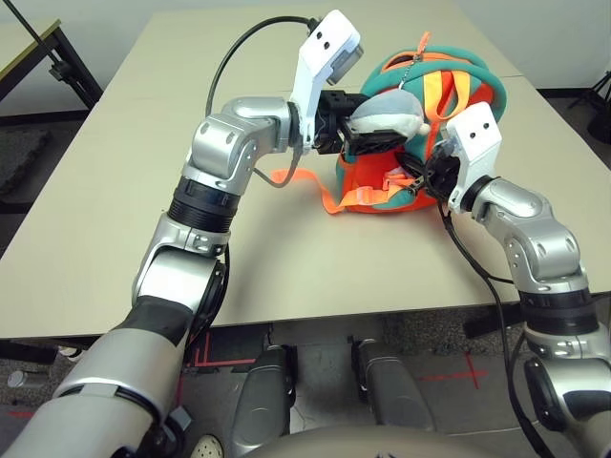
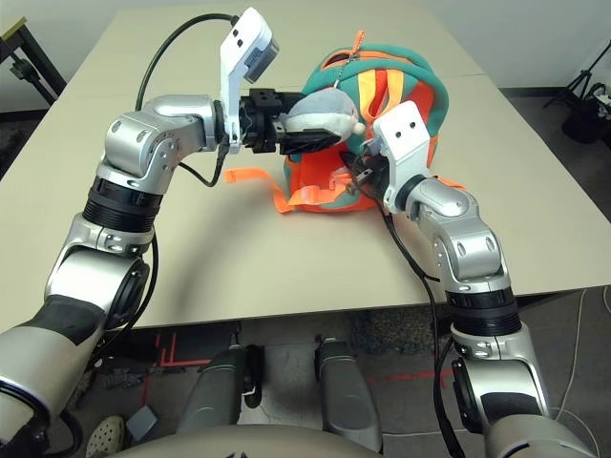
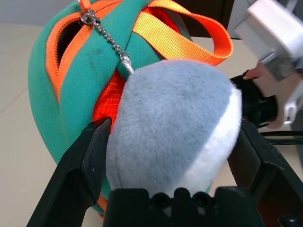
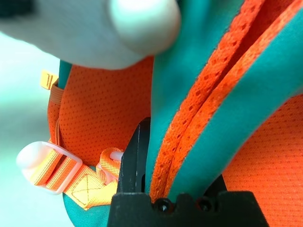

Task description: Put the pencil case into the backpack and zip it.

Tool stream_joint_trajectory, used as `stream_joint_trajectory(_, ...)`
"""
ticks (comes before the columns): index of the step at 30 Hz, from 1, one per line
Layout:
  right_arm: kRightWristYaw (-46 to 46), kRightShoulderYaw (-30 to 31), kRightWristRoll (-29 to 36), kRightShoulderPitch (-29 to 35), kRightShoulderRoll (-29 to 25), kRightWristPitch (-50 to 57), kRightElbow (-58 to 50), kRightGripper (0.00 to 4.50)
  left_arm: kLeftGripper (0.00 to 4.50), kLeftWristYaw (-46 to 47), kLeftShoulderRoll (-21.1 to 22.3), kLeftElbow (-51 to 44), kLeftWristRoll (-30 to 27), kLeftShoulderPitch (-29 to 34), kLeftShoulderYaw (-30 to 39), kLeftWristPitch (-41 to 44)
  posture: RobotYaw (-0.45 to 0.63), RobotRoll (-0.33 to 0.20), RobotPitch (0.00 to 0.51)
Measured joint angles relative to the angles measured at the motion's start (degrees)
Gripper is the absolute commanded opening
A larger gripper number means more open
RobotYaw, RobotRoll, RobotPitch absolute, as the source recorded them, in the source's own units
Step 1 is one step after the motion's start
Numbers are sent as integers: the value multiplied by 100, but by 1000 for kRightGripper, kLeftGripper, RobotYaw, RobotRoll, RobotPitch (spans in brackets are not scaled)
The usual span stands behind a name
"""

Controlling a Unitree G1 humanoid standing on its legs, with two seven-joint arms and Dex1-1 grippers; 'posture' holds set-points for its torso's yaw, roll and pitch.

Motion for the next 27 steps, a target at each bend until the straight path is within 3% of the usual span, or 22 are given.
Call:
stream_joint_trajectory(4,-1,0,-11,0,6,0,1,383,4500,46,-73,56,72,-10,1,-60,-163,0,120)
stream_joint_trajectory(13,-1,0,-39,0,57,-6,2,383,1317,75,-64,19,11,-12,160,95,-152,0,128)
stream_joint_trajectory(16,1,1,-44,-1,64,-21,6,383,582,75,65,-42,-146,-163,380,360,-147,0,131)
stream_joint_trajectory(21,14,15,-46,-2,109,-74,27,383,463,-108,729,-390,-438,-385,707,778,-137,0,135)
stream_joint_trajectory(27,29,64,-46,-23,160,-124,69,383,457,-391,1536,-412,-504,-221,805,965,-125,0,138)
